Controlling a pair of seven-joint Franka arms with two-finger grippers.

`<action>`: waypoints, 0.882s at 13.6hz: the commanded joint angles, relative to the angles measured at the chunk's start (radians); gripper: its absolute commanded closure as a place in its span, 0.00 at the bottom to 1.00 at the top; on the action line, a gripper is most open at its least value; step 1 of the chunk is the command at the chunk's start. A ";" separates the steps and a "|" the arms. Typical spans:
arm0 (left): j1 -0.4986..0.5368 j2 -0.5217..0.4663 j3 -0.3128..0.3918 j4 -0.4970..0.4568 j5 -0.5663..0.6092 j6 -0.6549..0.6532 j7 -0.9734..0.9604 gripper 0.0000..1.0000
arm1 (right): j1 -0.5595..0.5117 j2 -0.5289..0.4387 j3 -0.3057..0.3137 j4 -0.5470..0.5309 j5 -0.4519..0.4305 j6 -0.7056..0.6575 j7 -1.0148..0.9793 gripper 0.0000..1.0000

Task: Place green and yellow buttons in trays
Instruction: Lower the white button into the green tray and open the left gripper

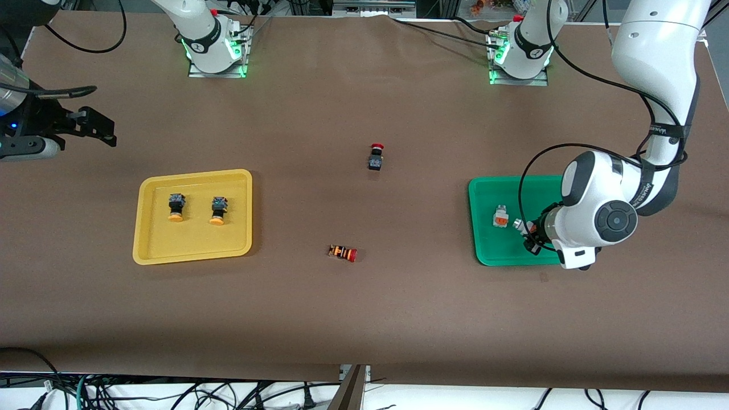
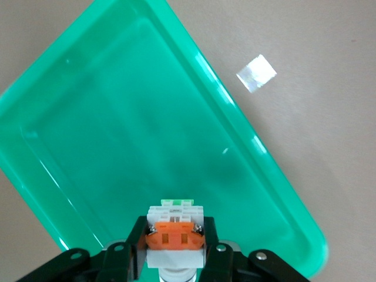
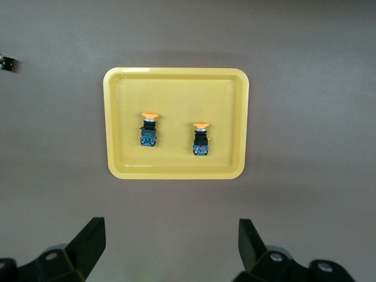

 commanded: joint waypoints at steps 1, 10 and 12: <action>0.018 0.005 -0.007 -0.065 0.026 0.057 0.085 0.87 | -0.019 0.011 0.005 0.009 0.003 -0.037 -0.006 0.00; 0.070 -0.031 -0.014 -0.209 0.023 0.255 0.174 0.00 | -0.017 0.042 0.002 0.055 0.011 -0.038 -0.009 0.00; 0.070 -0.066 -0.015 -0.208 0.021 0.231 0.184 0.00 | -0.014 0.043 0.002 0.055 0.011 -0.038 -0.009 0.00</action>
